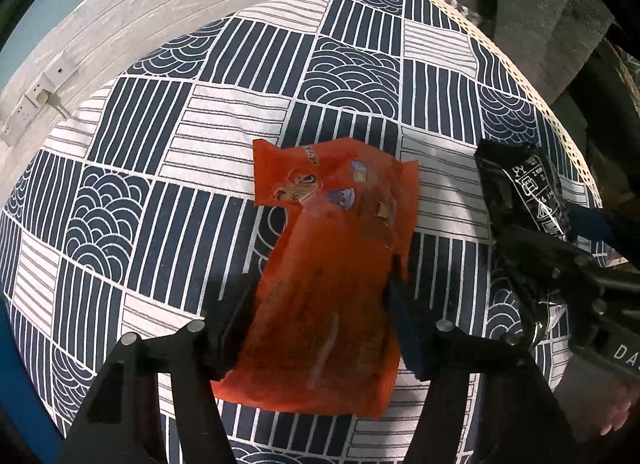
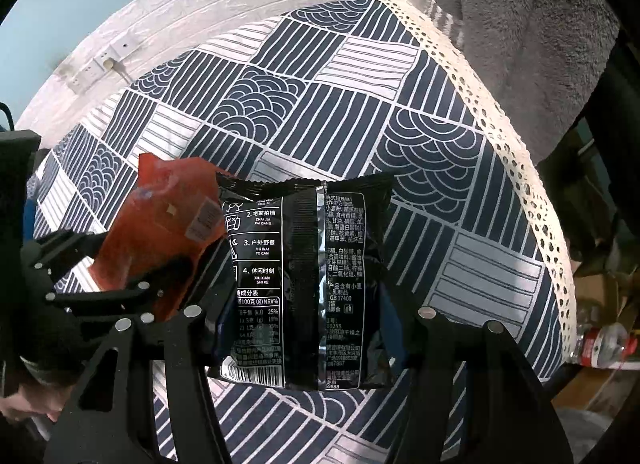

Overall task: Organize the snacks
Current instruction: 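Grasp the red bag with the left tool while the right tool grasps the black bag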

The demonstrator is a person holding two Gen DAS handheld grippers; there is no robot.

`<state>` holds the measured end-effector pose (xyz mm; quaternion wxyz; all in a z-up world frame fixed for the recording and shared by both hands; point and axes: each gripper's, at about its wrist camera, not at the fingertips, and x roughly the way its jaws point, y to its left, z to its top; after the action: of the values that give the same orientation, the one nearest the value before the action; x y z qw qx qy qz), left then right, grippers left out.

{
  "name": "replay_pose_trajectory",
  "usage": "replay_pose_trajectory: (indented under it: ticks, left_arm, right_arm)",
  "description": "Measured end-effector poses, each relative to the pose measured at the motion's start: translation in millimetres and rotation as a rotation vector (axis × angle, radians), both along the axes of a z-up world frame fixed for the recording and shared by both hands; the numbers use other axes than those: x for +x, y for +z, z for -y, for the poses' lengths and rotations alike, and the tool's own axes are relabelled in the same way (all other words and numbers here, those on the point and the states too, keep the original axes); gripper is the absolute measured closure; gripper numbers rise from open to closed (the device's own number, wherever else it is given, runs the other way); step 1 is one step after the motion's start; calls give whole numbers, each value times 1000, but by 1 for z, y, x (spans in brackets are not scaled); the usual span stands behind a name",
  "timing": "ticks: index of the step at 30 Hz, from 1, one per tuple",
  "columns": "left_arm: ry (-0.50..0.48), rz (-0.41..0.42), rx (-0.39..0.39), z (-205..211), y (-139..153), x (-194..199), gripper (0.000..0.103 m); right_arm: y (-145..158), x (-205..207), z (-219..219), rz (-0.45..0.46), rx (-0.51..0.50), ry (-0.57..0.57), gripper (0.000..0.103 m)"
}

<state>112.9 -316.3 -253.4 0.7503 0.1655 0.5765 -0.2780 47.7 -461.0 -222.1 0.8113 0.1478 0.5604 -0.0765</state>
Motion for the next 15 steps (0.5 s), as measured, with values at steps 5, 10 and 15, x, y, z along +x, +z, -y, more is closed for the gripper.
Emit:
replay_pose_trajectory:
  ticks: [5,10,15]
  left_arm:
    - [47,2,-21,-9,10,1,52]
    - [65,29,-41,-20,28,0,66]
    - [69,57,-44,-39,41,-6,70]
  right_arm:
    - [7,-1,-5,13,-13,9,44]
    - [16,-1,-11,32,-32,15,44]
    - [30,-3,-20,55,-45,30,44]
